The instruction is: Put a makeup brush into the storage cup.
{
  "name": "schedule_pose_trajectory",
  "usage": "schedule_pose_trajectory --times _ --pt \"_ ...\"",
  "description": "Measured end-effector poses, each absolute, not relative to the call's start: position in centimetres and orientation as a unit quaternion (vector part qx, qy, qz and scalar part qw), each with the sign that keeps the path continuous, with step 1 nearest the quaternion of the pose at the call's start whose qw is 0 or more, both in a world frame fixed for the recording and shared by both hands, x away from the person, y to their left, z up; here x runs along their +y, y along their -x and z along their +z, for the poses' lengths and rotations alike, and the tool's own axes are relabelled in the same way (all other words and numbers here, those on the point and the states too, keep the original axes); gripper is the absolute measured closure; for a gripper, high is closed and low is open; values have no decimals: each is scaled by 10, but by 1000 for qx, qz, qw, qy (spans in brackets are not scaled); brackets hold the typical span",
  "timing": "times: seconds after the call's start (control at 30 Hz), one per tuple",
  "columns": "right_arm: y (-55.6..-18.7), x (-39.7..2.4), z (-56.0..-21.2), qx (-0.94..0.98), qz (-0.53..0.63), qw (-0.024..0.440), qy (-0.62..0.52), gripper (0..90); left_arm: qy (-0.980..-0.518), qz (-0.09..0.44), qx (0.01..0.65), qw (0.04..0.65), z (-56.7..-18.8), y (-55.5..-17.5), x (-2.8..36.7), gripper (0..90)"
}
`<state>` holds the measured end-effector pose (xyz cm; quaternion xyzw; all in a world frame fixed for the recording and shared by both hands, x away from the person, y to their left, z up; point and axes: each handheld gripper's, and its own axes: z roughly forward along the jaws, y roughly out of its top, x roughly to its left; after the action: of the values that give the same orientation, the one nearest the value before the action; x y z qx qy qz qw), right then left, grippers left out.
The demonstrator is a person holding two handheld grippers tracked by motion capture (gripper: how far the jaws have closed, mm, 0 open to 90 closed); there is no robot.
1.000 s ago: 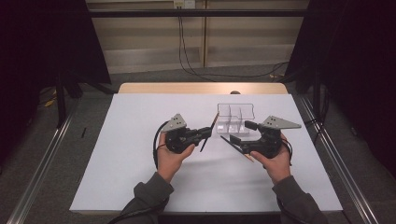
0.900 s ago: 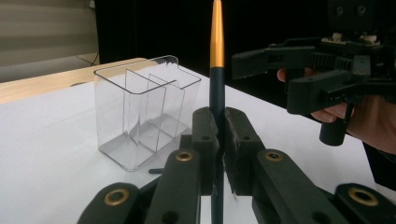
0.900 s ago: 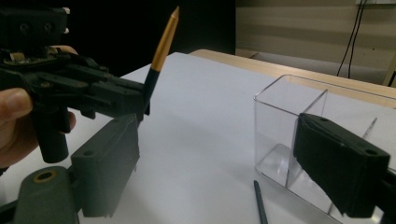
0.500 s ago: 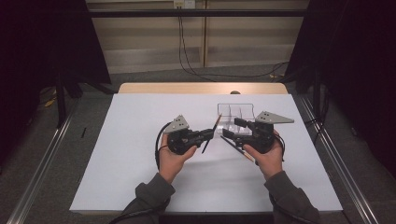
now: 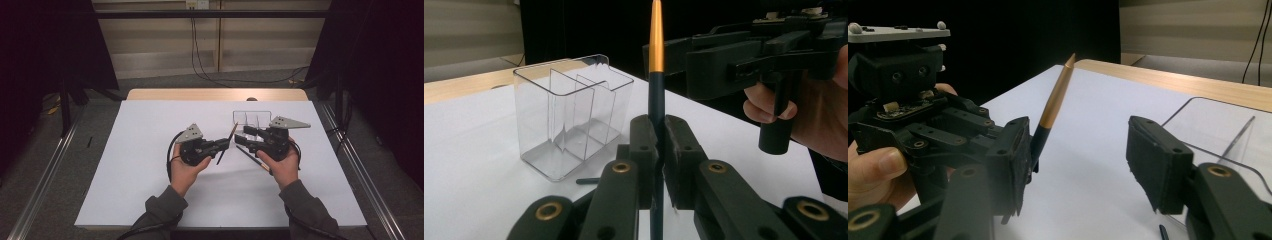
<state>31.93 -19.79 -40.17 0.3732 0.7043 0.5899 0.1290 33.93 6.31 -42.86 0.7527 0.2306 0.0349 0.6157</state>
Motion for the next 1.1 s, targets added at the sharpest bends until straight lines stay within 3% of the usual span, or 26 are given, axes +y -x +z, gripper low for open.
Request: schedule_pose_trajectory --times 0.8,1.1 --pt "-322 -192 -399 696 612 86 -365 828 -756 30 225 614 -432 -335 54 836" --pt "-322 -189 -396 695 615 78 -364 844 -752 25 226 619 -432 -336 55 835"
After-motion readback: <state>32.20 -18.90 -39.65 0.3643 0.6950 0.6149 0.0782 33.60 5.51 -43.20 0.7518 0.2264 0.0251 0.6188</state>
